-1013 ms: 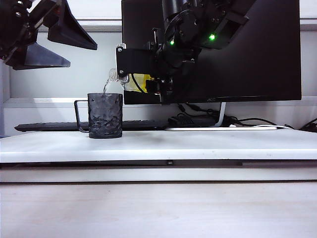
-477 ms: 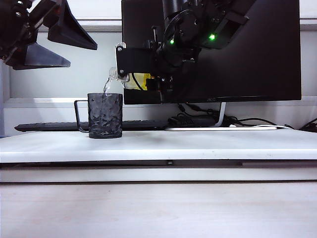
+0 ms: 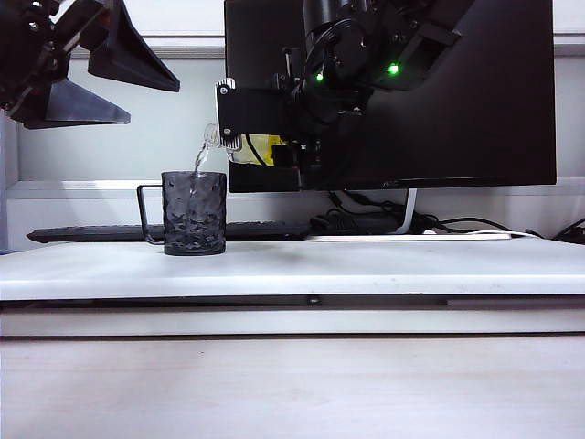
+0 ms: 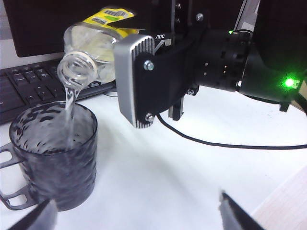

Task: Carefully pick up the bottle and pour some water from the bottle into the cup.

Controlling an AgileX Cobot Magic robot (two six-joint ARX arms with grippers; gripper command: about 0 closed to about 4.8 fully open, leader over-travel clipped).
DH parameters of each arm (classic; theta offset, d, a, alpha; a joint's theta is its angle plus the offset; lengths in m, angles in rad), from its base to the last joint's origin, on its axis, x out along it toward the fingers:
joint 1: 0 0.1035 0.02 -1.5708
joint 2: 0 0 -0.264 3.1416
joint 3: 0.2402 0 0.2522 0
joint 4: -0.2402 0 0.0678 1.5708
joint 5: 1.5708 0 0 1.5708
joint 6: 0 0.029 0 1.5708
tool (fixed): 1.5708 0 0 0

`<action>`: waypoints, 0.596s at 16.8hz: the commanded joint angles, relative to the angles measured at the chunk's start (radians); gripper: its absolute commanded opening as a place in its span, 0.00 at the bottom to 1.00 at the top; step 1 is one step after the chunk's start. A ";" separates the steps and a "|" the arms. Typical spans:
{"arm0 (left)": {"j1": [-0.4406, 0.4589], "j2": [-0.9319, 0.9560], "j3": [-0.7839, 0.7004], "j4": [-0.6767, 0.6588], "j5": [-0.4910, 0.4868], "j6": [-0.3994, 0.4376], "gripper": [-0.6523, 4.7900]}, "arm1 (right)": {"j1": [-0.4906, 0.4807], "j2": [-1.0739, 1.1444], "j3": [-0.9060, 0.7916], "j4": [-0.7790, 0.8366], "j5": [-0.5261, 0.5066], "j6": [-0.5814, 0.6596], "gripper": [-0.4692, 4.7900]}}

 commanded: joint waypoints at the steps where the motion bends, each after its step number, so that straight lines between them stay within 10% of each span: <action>1: 0.001 -0.004 0.003 0.011 0.008 0.004 1.00 | 0.002 -0.011 0.011 0.051 0.002 -0.008 0.49; 10: 0.001 -0.004 0.003 0.011 0.011 0.003 1.00 | 0.002 -0.011 0.011 0.051 0.001 -0.026 0.49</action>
